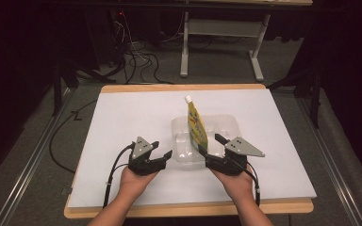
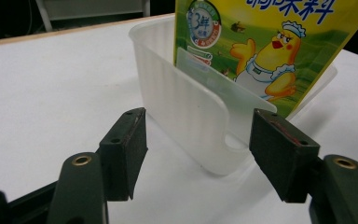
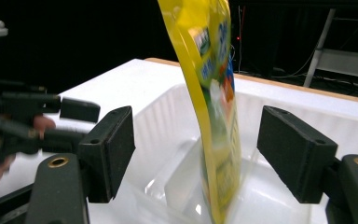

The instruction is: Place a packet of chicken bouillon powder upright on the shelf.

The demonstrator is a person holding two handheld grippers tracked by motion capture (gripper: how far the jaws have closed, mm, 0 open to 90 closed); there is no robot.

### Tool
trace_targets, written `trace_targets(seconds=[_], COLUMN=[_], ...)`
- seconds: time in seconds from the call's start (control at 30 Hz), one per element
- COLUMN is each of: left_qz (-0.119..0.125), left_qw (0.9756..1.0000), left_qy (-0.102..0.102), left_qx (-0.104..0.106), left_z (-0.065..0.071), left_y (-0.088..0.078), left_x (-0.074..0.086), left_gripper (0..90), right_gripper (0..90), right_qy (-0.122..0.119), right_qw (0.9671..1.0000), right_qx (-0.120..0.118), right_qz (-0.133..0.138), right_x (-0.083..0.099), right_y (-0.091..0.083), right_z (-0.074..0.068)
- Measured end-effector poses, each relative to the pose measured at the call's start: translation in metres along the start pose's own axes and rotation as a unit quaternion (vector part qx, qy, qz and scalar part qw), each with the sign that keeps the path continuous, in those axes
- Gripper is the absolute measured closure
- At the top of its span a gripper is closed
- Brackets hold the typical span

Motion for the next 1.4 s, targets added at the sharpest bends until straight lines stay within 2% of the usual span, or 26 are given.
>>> trace_targets(seconds=[0.17, 0.4, 0.47, 0.57, 0.7, 0.77, 0.87, 0.93, 1.0, 1.1, 1.27, 1.4], left_qz=[0.007, 0.003, 0.008, 0.006, 0.006, 0.008, 0.000, -0.004, -0.013, -0.015, -0.032, -0.031], left_qw=[0.9998, 0.9992, 0.9990, 0.9979, 0.9960, 0.9951, 0.9930, 0.9918, 0.9907, 0.9894, 0.9888, 0.9896], left_qy=[-0.004, -0.001, -0.003, 0.008, 0.009, 0.001, -0.004, -0.020, -0.036, -0.049, -0.035, -0.043], left_qx=[-0.019, -0.039, -0.044, -0.064, -0.089, -0.098, -0.118, -0.126, -0.130, -0.136, -0.142, -0.133], left_z=[-0.015, -0.030, -0.036, -0.049, -0.072, -0.083, -0.101, -0.111, -0.118, -0.123, -0.119, -0.117], left_y=[-0.010, -0.025, -0.033, -0.047, -0.070, -0.082, -0.099, -0.107, -0.111, -0.111, -0.110, -0.111], left_x=[0.002, 0.012, 0.013, 0.016, 0.024, 0.031, 0.045, 0.055, 0.063, 0.065, 0.071, 0.070], left_gripper=[37.0, 37.0, 36.9, 36.9, 36.9, 36.9, 36.9, 37.1, 37.2, 37.0, 36.3, 35.5], right_gripper=[27.8, 28.0, 28.0, 28.0, 27.7, 27.8, 28.3, 28.9, 29.6, 30.1, 30.5, 30.5], right_qy=[0.000, 0.011, 0.014, 0.014, 0.036, 0.043, 0.038, 0.043, 0.052, 0.066, 0.067, 0.068], right_qw=[0.9999, 0.9989, 0.9982, 0.9964, 0.9934, 0.9918, 0.9897, 0.9875, 0.9858, 0.9844, 0.9846, 0.9846], right_qx=[0.012, 0.045, 0.058, 0.084, 0.108, 0.119, 0.136, 0.149, 0.156, 0.160, 0.159, 0.158], right_qz=[-0.006, -0.004, -0.004, -0.006, -0.012, -0.015, -0.022, -0.027, -0.031, -0.032, -0.025, -0.030], right_x=[0.016, 0.034, 0.038, 0.046, 0.057, 0.062, 0.070, 0.078, 0.086, 0.091, 0.088, 0.089], right_y=[-0.018, -0.043, -0.049, -0.059, -0.070, -0.075, -0.082, -0.087, -0.091, -0.093, -0.091, -0.088], right_z=[0.015, 0.050, 0.063, 0.087, 0.120, 0.135, 0.156, 0.167, 0.175, 0.181, 0.183, 0.183])
Point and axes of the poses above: each handheld gripper's, and its own axes: y roughly forward along the jaws, x roughly out of its underside, z roughly to its right, the point moved 10 cm from there along y, roughly forward along the jaws, and after that the axes turned 4 degrees about -z, right-handed, at the moved point
